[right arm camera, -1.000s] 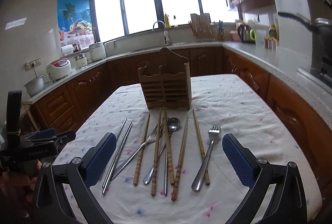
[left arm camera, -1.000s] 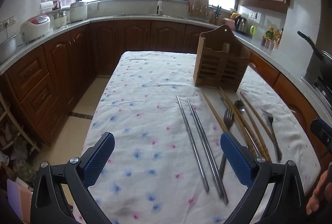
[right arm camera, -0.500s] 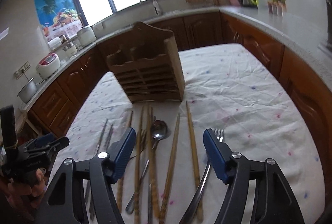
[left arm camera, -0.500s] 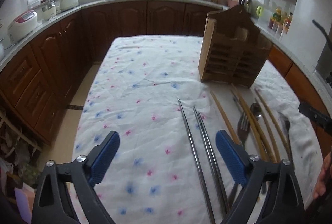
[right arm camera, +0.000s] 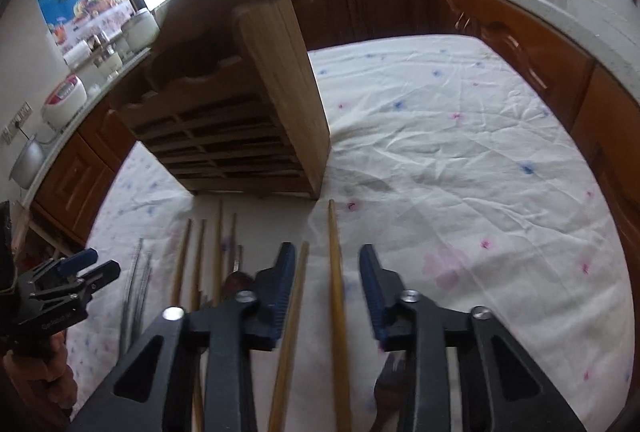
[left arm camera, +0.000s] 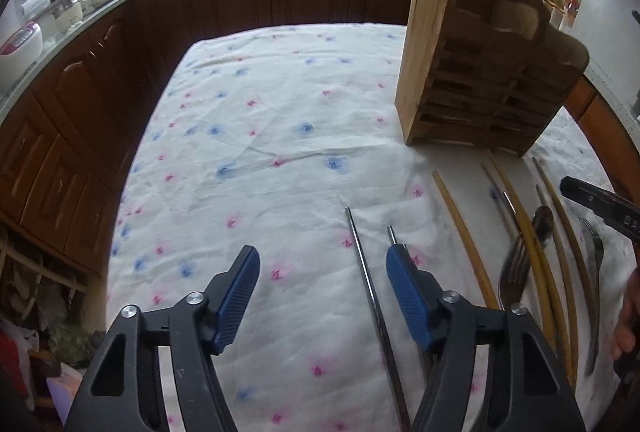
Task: Organize utensils
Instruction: 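Lower the left gripper to a silver chopstick while the right gripper lowers to a wooden chopstick, then close the left gripper on the silver chopstick while the right gripper closes on the wooden chopstick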
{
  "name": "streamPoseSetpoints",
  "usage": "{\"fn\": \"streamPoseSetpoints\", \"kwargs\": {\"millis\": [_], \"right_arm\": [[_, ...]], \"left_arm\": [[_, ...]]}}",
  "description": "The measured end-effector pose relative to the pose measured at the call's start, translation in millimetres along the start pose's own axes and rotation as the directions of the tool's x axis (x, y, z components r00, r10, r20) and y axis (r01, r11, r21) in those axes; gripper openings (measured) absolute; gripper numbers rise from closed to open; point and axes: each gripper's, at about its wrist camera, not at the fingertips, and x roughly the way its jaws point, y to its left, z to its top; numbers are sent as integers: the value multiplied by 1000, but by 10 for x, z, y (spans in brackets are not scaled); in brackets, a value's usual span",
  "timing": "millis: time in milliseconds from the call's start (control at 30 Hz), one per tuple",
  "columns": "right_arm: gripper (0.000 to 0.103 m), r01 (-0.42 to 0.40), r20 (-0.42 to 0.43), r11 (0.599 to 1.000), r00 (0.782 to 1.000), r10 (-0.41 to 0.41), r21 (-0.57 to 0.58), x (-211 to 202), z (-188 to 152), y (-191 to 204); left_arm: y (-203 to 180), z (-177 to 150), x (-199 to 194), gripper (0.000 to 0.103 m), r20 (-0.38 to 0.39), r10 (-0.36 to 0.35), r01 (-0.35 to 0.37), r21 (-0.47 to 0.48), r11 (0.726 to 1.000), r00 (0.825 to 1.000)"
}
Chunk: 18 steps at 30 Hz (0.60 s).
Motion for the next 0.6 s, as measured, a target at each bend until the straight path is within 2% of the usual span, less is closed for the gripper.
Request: {"fn": "streamPoseSetpoints", "kwargs": {"millis": [167, 233, 300, 400, 433, 467, 567, 600], "right_arm": [[26, 13, -32, 1000, 999, -14, -26, 184, 71, 15], [25, 27, -28, 999, 999, -29, -46, 214, 97, 38], [24, 46, -34, 997, 998, -49, -68, 238, 128, 72], [17, 85, -28, 991, 996, -88, -102, 281, 149, 123], [12, 98, -24, 989, 995, -102, -111, 287, 146, 134], [8, 106, -20, 987, 994, -110, -123, 291, 137, 150], [5, 83, -21, 990, 996, -86, -115, 294, 129, 168], [5, 55, -23, 993, 998, -58, -102, 281, 124, 167]], "left_arm": [[-36, 66, 193, 58, -38, -3, 4, 26, 1000, 999], [-77, 73, 291, 53, -70, 13, -10, 48, 999, 997], [-124, 90, 305, 52, -58, 27, -23, 74, 997, 998], [-174, 103, 314, 36, -54, 6, -1, 88, 996, 999], [-202, 104, 319, 28, -46, -3, 7, 98, 995, 999], [-221, 101, 316, 24, -41, -8, 13, 104, 994, 999], [-243, 96, 313, 6, -35, -25, 29, 104, 994, 999], [-233, 97, 308, 6, -39, -36, 40, 95, 995, 999]]}}
